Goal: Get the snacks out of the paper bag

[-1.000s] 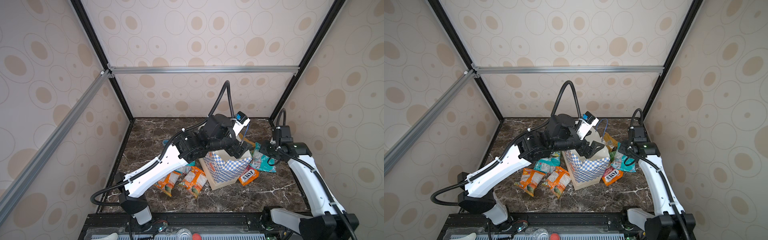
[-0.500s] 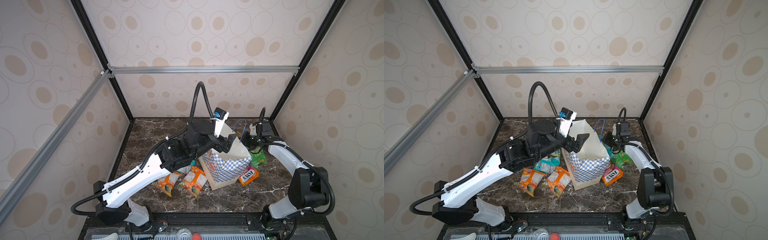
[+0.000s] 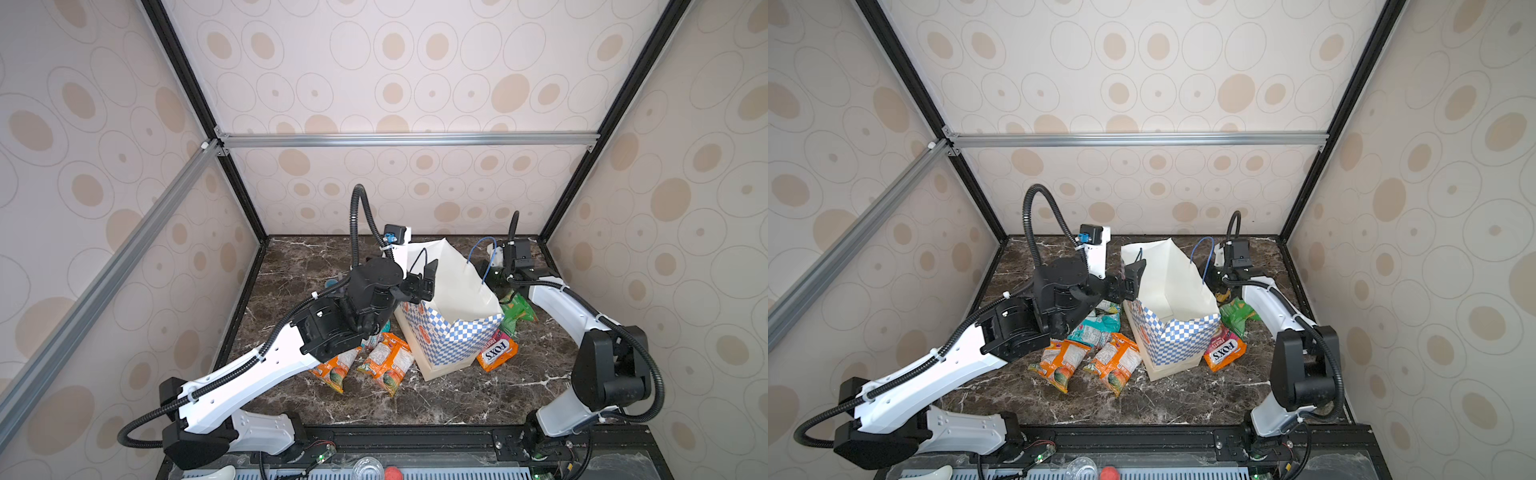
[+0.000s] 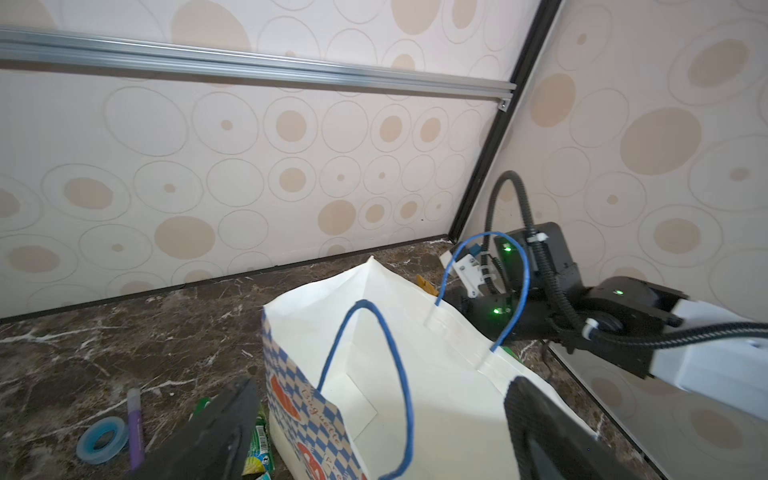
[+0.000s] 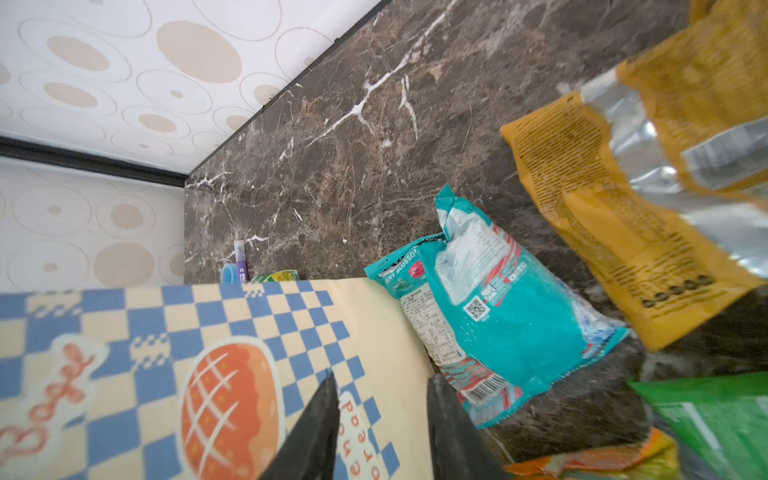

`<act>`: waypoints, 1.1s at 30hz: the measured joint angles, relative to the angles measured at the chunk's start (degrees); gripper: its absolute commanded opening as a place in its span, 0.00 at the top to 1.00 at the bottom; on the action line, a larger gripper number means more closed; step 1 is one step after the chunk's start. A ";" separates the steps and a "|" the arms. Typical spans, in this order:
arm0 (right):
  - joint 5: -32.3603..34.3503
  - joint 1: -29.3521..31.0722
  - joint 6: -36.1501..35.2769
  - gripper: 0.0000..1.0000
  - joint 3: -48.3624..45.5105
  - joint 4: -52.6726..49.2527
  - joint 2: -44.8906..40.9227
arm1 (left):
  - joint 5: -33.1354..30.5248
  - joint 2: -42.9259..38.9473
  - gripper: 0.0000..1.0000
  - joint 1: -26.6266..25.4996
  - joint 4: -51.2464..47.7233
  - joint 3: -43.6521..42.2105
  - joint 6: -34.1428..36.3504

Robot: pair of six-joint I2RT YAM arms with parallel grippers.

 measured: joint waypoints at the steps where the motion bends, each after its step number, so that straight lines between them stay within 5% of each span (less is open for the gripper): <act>1: 1.38 0.00 -0.61 0.44 0.37 -1.16 -1.79 | -1.14 -1.16 0.02 0.68 0.20 -1.22 -0.61; 6: 11.32 -0.17 -4.70 0.00 -0.09 -5.03 -14.21 | -7.50 -8.50 0.02 5.33 1.05 -8.70 -3.45; 13: 28.33 -2.86 -7.43 0.00 -14.14 -5.53 -34.97 | -14.88 -21.55 0.02 12.37 4.20 -24.65 -2.49; 22: 43.65 -3.78 -10.14 0.01 -38.05 1.62 -48.78 | -17.29 -32.59 0.02 24.41 10.69 -48.46 -0.20; 27: 47.87 -3.96 -11.93 0.02 -52.54 15.80 -48.85 | -15.74 -31.08 0.02 29.38 13.33 -53.88 0.74; 33: 47.39 -4.90 -16.90 0.00 -57.42 36.74 -33.05 | -12.74 -30.23 0.02 32.17 25.31 -67.41 3.10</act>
